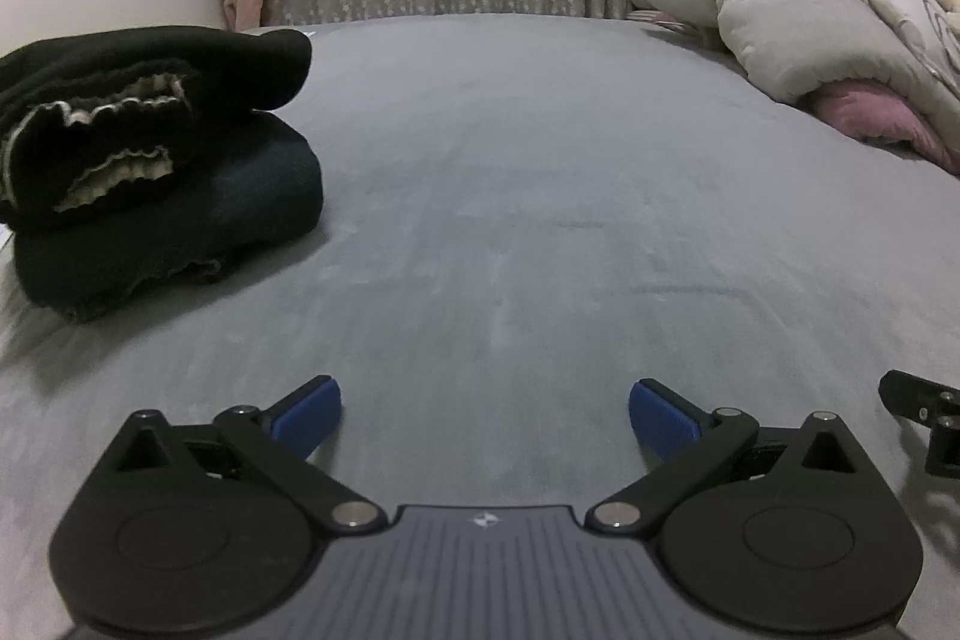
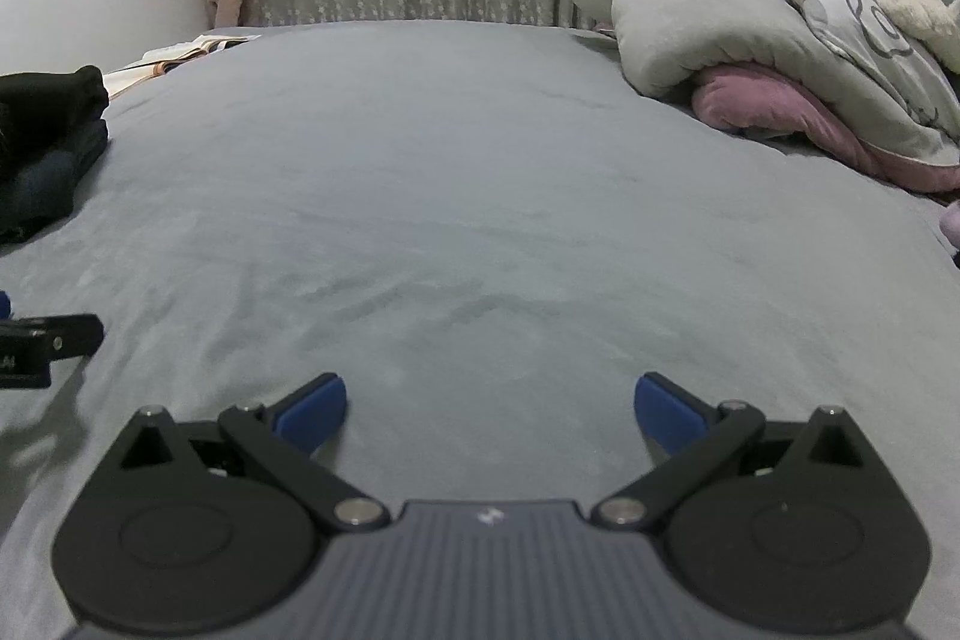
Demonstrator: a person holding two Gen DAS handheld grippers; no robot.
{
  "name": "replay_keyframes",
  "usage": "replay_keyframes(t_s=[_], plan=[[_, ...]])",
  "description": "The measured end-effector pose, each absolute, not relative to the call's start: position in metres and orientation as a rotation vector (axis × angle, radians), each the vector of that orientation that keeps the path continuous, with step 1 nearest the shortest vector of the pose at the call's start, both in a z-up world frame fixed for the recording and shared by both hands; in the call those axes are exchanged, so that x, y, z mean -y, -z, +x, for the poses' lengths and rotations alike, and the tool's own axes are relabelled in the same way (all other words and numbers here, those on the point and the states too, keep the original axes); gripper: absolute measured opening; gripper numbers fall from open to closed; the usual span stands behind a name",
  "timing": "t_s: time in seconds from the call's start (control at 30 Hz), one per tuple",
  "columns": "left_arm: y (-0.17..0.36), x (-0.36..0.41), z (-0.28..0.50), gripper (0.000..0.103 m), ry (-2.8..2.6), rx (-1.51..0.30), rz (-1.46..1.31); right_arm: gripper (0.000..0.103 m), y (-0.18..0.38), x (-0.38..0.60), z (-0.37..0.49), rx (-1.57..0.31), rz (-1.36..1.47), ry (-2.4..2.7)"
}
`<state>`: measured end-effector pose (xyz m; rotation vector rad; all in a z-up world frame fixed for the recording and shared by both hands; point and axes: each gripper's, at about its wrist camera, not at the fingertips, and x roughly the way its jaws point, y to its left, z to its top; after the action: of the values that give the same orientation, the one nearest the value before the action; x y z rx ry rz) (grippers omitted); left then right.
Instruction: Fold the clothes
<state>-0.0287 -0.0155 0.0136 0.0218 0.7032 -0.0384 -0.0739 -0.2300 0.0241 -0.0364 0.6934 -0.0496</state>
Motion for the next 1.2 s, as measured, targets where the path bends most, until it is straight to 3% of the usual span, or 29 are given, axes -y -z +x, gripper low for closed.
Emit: replay_keyframes(t_s=[1.2], plan=[[-0.01, 0.012, -0.023, 0.103, 0.047, -0.692, -0.036, 0.103, -0.021, 0.221, -0.063, -0.688, -0.026, 0.073]])
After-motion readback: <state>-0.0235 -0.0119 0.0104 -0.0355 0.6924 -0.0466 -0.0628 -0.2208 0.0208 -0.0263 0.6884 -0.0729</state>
